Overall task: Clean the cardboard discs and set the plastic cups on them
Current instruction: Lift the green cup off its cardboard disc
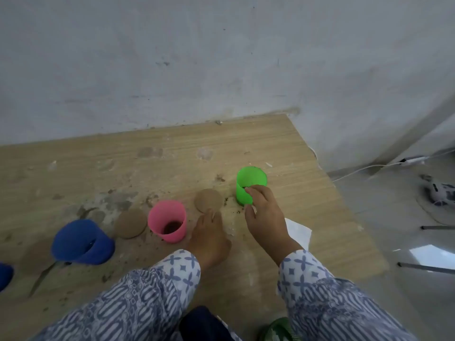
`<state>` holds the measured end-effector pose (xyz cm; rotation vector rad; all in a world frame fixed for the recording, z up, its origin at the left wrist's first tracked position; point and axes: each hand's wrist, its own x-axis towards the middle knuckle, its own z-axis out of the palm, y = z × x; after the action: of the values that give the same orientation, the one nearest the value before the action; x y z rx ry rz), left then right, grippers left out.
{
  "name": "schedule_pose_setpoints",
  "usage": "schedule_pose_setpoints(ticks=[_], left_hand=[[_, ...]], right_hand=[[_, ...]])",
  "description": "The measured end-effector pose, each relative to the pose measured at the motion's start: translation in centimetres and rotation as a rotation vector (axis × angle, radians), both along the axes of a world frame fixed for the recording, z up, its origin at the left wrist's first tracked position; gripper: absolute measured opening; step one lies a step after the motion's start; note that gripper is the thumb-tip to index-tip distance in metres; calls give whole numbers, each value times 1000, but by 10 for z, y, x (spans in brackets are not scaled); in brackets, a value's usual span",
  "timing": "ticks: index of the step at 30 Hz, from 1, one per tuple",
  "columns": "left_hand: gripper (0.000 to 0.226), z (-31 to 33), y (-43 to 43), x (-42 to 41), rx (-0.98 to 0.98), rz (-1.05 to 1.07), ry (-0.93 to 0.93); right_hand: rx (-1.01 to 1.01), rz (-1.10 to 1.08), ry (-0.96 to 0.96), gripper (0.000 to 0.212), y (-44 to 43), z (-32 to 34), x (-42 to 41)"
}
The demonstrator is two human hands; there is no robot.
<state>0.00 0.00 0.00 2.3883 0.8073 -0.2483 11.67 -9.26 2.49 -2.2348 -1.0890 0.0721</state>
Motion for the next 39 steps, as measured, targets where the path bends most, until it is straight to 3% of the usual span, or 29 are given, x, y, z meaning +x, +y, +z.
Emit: schedule_pose_setpoints(ticks=[18,31,39], left_hand=[[74,-19,3,1,29,-45,44],[78,25,3,53,-313,115,-444],[82,23,2,59,-348,108,-465]], right_hand=[[-17,-76,3,33,10,-7,10],[53,-99,-39,19,16,-15,24],[68,-113,-28,18,9,-15,26]])
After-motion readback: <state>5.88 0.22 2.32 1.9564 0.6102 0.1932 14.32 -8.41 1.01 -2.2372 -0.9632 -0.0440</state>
